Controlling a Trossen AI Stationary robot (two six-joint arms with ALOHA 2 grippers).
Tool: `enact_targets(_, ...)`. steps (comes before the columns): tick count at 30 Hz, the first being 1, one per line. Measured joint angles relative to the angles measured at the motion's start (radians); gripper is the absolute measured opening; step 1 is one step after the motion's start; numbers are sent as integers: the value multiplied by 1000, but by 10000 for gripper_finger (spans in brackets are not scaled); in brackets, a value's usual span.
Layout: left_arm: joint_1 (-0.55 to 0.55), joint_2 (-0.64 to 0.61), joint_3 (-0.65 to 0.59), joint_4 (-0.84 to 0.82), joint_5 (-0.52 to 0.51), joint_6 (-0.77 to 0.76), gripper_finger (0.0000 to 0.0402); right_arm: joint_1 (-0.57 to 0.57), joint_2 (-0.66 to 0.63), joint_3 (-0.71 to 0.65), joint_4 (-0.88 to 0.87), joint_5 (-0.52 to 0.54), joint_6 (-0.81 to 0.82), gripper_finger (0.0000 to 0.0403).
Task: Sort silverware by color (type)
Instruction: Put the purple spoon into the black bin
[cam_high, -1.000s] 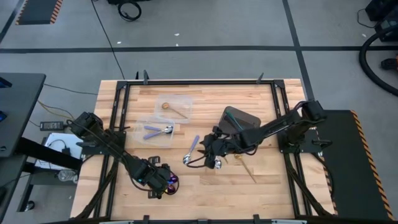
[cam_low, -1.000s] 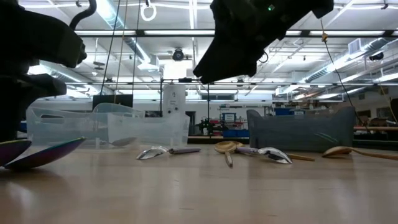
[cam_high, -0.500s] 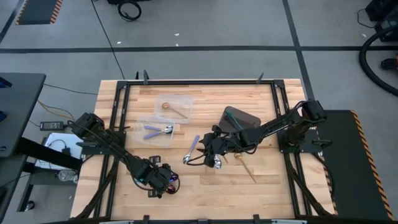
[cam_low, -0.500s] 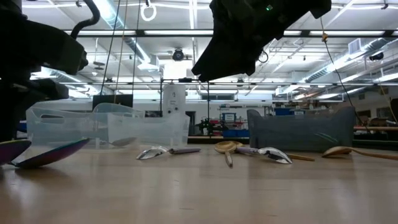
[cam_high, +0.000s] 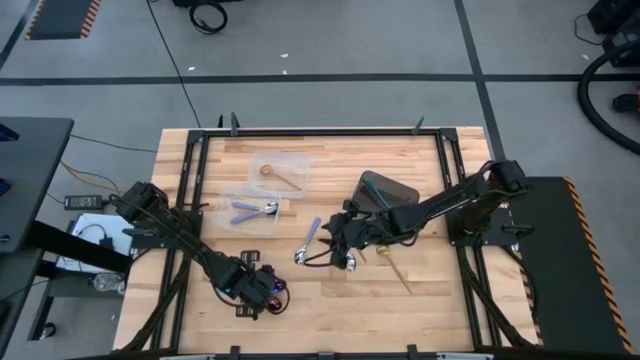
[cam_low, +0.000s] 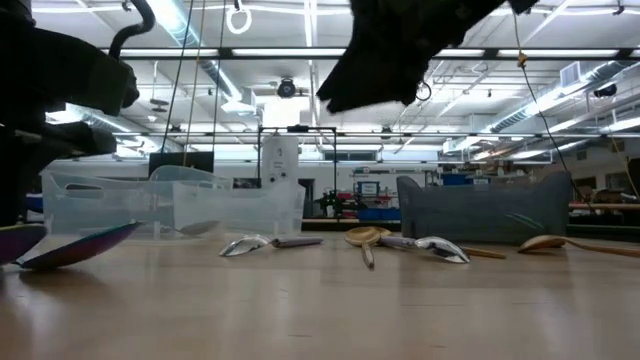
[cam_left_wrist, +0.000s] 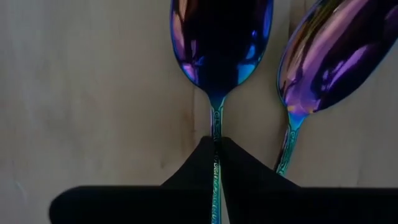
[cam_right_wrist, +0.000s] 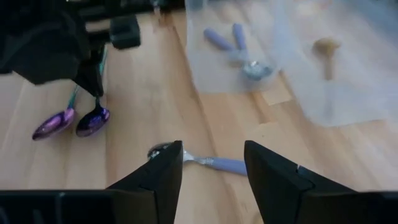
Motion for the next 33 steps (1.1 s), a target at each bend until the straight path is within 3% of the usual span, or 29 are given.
enact_targets(4, 1, -37, 19, -82, -81, 11, 17, 25, -66, 1, -30, 68, -14, 177)
enact_targets(9, 11, -79, 20, -129, -111, 8, 17, 57, -97, 1, -44, 136, -35, 172)
enact_targets(17, 11, -152, 23, -129, -225, 0, 17, 65, -97, 1, -58, 139, -26, 171)
enact_targets(28, 12, -284, 23, -118, -545, 2, 17, 75, -97, 1, -51, 103, -39, 171)
enact_targets(33, 23, -303, 24, -36, -641, 77, 17, 85, -96, 0, -31, 131, -50, 171)
